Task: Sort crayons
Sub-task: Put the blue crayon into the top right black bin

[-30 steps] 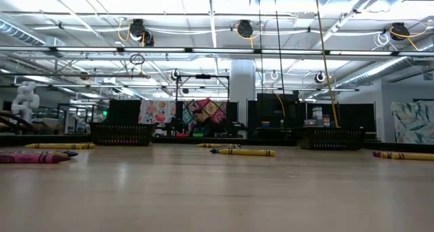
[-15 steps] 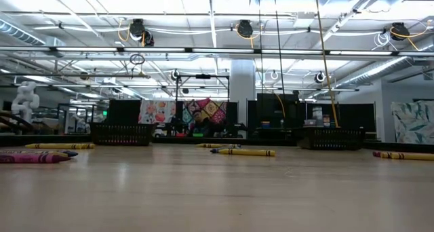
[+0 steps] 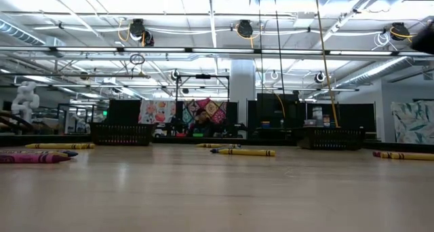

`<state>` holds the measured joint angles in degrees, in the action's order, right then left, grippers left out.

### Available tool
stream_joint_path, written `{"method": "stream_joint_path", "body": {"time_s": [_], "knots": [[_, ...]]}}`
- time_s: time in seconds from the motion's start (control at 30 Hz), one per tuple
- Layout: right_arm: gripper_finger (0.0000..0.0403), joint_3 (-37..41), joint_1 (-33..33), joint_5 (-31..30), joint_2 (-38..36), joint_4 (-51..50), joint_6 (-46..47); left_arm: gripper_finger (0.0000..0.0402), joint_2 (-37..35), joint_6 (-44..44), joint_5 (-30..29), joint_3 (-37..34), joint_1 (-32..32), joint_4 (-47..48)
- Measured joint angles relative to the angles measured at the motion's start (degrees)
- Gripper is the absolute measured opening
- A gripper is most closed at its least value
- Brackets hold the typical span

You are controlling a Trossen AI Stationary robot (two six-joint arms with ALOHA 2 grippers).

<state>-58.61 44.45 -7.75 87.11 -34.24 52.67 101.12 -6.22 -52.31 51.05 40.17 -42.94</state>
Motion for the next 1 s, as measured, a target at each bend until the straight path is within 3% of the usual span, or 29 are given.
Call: {"method": "stream_joint_path", "body": {"time_s": [0.07,0.13,0.27,0.37,0.43,0.5,0.63,0.73,0.83,0.9,1.0], "knots": [[0.0133,0.0,-0.6,-2.2,0.0,5.5,-7.5,0.0160,0.0,1.3,0.0,0.0,-0.5,0.0],[0.0133,0.0,-1.0,-8.8,0.0,10.7,-16.8,0.0160,0.0,2.5,0.1,0.0,-1.1,0.0],[0.0133,0.0,-1.1,-35.4,1.3,18.9,-31.4,0.0160,0.0,4.5,0.4,0.0,-2.6,0.1],[0.0133,2.5,-1.8,-55.5,3.6,23.8,-32.1,0.0160,0.0,7.1,1.7,0.0,-3.9,0.1],[0.0133,5.1,-3.0,-62.0,5.2,27.0,-29.0,0.0160,0.0,9.0,2.4,0.0,-4.7,0.3],[0.0132,7.6,-4.7,-58.5,6.3,27.0,-26.6,0.0160,0.0,11.2,2.6,0.0,-5.6,1.2],[0.0132,12.0,-10.2,-42.6,6.2,29.5,-25.1,0.0160,0.0,12.2,2.5,0.0,-7.8,5.2],[0.0132,14.8,-15.3,-31.5,5.3,36.6,-34.4,0.0160,0.0,11.7,2.6,0.0,-10.5,9.0],[0.0132,18.0,-22.8,-14.7,4.3,43.2,-46.8,0.0160,-0.1,9.1,3.0,0.0,-15.2,15.2],[0.0132,18.8,-28.9,-4.6,3.4,43.2,-50.1,0.0157,-1.8,7.5,6.4,-0.1,-19.7,20.3],[0.0132,18.9,-36.2,3.4,1.2,42.1,-52.2,0.0142,-4.1,7.2,18.9,0.0,-28.2,23.7]]}}
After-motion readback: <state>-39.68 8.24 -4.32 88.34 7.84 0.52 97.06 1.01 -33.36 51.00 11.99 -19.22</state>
